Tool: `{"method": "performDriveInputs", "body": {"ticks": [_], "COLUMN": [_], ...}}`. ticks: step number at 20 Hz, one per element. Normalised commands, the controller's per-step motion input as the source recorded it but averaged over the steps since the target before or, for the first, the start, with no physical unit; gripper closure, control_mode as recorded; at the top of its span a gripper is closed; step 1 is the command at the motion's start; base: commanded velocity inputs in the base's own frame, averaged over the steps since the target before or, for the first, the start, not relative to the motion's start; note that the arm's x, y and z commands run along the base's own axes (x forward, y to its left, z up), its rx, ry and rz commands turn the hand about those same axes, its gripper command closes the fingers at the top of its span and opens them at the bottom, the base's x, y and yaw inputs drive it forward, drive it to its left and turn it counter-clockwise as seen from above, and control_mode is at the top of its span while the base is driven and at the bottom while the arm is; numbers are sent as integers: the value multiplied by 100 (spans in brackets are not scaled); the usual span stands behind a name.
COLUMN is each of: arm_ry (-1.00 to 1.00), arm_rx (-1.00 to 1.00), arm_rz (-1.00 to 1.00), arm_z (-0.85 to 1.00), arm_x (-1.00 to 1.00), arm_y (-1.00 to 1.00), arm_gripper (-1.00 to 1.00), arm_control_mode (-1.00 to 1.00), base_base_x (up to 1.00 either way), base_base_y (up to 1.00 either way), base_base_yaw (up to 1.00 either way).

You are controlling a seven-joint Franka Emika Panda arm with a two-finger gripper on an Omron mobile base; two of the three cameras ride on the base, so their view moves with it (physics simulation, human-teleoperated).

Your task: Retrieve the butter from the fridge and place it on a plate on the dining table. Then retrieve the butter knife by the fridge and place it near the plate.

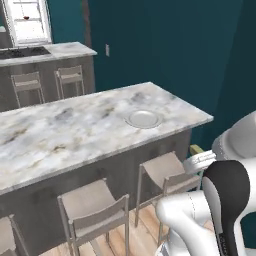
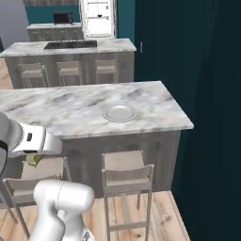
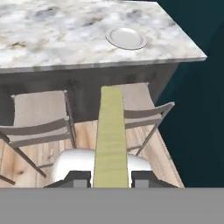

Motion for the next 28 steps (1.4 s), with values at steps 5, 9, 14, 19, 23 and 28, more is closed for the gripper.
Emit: {"method": "performDriveInputs", "body": {"ticks": [5, 9, 14, 19, 23, 28], "arm_ry": [0, 0, 0, 0, 0, 0], "arm_rx": [0, 0, 0, 0, 0, 0], "arm_rz": [0, 0, 0, 0, 0, 0], "arm_z": [0, 0, 0, 0, 0, 0], "arm_x": [0, 0, 0, 0, 0, 0], "arm_y": [0, 0, 0, 0, 0, 0], "arm_gripper": [100, 100, 100, 100, 100, 100], "arm_control_mode": [100, 100, 100, 100, 100, 100], "base_base_x": [25, 9, -20, -27, -52, -69], "base_base_y": [-33, -24, -2, 0, 2, 0], "base_base_yaw": [53, 40, 18, 9, 9, 1]}}
